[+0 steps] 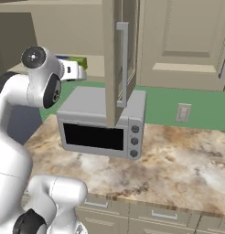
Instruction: Retrieve the tupperware and aluminum foil from the cabinet and place them on the dining counter near the plate with carrot and squash to prepare for storing leftovers.
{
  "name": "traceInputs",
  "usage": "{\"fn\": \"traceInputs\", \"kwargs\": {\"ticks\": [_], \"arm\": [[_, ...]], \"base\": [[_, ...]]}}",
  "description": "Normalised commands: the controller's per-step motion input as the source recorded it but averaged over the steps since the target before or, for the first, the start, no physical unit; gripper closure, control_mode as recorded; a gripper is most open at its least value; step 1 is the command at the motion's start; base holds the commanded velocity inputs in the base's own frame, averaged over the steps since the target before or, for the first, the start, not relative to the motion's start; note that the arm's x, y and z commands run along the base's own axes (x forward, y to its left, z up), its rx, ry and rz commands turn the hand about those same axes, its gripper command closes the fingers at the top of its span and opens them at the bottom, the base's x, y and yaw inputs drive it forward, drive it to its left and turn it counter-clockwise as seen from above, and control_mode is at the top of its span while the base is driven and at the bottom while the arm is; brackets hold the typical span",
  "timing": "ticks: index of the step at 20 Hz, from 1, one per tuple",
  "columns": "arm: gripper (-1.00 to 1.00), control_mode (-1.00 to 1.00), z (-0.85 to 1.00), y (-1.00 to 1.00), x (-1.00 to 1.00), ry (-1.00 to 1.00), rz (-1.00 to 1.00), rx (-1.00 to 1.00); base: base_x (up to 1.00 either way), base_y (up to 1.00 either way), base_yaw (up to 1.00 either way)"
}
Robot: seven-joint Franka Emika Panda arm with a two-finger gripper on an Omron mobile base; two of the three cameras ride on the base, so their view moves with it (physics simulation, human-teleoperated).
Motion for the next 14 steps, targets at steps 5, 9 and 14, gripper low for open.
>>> {"fn": "traceInputs", "kwargs": {"ticks": [5,9,14], "arm": [[-1.00,-1.00,0.00,-0.31,0.18,-0.01,0.00,0.00],[-1.00,-1.00,0.02,-0.16,0.29,-0.06,0.02,0.00],[-1.00,-1.00,0.05,-0.05,0.32,-0.04,0.03,0.00]], "base": [[0.00,0.00,0.00],[0.00,0.00,0.00],[0.00,0.00,0.00]]}}
